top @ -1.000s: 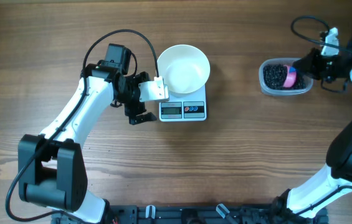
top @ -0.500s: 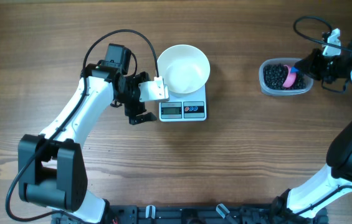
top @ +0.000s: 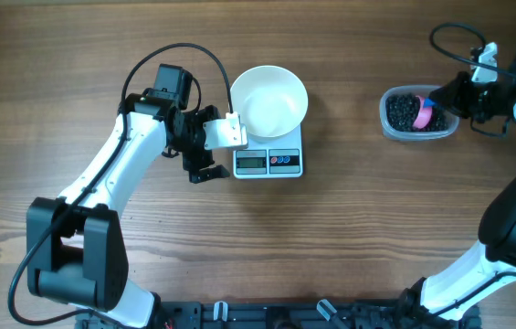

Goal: Scoop item into bowl and weigh 150g on scale
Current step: 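Drag the pink scoop through the beans to fill it, right gripper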

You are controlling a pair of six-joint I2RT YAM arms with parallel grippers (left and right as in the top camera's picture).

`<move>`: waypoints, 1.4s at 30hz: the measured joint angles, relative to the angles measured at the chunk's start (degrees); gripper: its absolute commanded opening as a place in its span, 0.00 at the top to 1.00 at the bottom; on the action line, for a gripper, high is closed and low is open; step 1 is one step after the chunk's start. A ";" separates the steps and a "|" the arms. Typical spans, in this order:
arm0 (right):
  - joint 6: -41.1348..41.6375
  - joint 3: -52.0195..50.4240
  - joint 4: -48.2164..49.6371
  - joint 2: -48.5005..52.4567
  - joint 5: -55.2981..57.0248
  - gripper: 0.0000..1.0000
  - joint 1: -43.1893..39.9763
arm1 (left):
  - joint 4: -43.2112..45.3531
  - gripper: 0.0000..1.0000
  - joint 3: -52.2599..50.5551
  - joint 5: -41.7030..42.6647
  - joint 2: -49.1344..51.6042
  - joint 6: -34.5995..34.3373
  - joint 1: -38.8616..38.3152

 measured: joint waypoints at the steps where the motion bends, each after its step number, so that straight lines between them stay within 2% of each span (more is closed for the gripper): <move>1: 0.00 -0.02 0.00 0.07 -0.35 0.96 0.00 | 0.00 0.00 0.00 0.00 0.00 0.00 0.00; 11: -0.68 -0.02 0.17 0.09 1.86 0.95 0.00 | 0.00 0.00 0.00 0.00 0.00 0.00 0.00; 21: -1.14 -0.39 0.81 0.22 -2.97 0.94 0.00 | 0.00 0.00 0.00 0.00 0.00 0.00 0.00; 30: -0.26 -0.39 1.22 0.20 0.90 0.96 0.00 | 0.00 0.00 0.00 0.00 0.00 0.00 0.00; 42: 0.44 -1.05 1.88 0.22 -3.87 0.96 -0.02 | 0.00 0.00 0.00 0.00 0.00 0.00 0.00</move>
